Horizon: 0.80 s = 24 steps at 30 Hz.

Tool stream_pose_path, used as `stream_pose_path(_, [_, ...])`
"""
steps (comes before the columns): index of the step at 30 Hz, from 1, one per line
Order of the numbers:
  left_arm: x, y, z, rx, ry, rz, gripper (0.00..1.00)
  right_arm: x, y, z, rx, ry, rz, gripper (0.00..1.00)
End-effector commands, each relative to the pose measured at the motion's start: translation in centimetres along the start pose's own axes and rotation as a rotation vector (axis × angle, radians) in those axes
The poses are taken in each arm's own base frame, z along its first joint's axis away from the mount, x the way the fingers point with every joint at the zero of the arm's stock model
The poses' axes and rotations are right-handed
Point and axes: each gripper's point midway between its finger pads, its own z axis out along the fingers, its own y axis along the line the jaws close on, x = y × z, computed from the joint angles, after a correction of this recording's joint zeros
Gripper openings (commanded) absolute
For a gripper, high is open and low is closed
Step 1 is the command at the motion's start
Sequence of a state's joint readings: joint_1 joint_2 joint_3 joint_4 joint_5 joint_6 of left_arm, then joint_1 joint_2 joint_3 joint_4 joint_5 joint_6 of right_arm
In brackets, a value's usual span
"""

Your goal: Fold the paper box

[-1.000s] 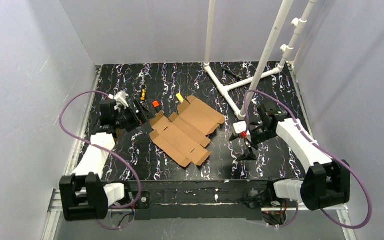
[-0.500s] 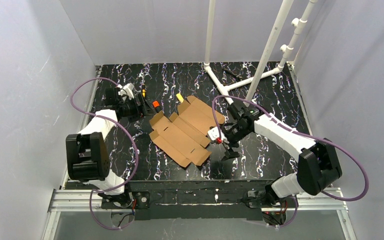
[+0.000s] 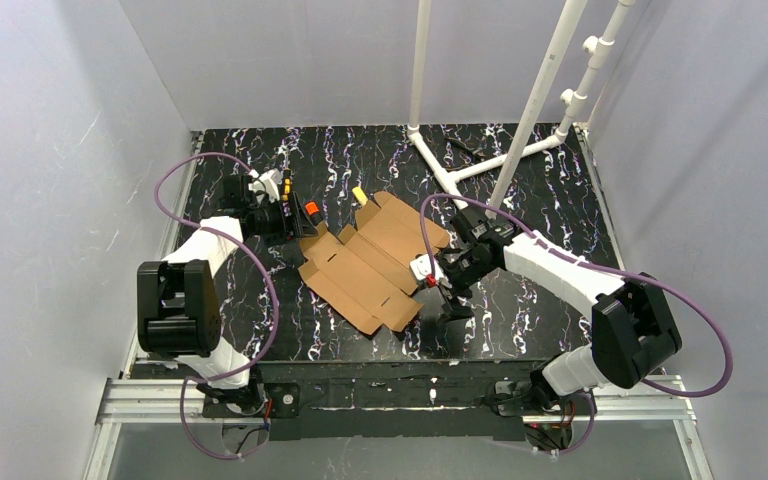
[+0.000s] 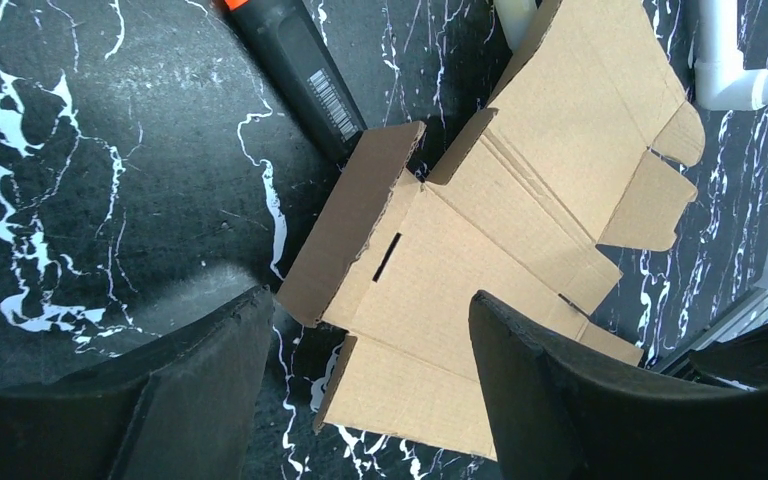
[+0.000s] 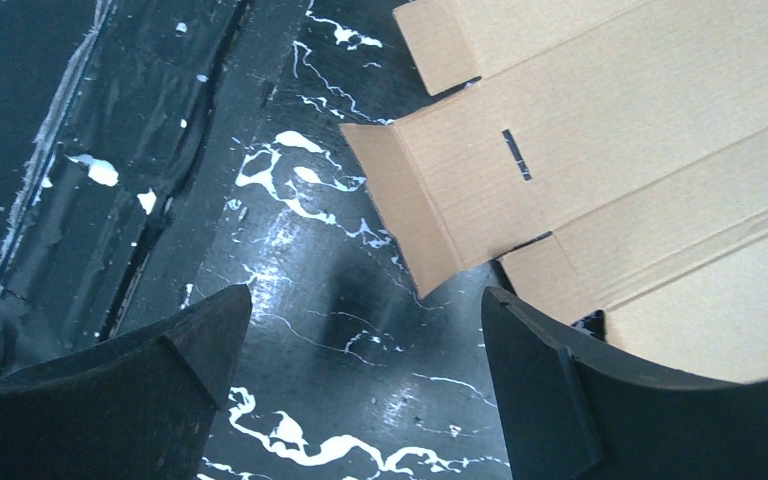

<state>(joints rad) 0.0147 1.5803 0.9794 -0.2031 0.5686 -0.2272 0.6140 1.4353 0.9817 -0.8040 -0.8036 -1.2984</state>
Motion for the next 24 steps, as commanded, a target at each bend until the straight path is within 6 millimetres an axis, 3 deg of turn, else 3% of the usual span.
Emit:
stream_pose_path(1, [-0.88, -0.68, -1.75, -0.019, -0.043, 0.065, 0.7, -0.95, 0.28, 0.27, -0.003, -0.051, -0.001, 0.94])
stream_pose_path(24, [-0.99, -0.27, -1.65, -0.04, -0.041, 0.061, 0.66, -0.75, 0.61, 0.76, -0.024, -0.068, 0.006, 0.94])
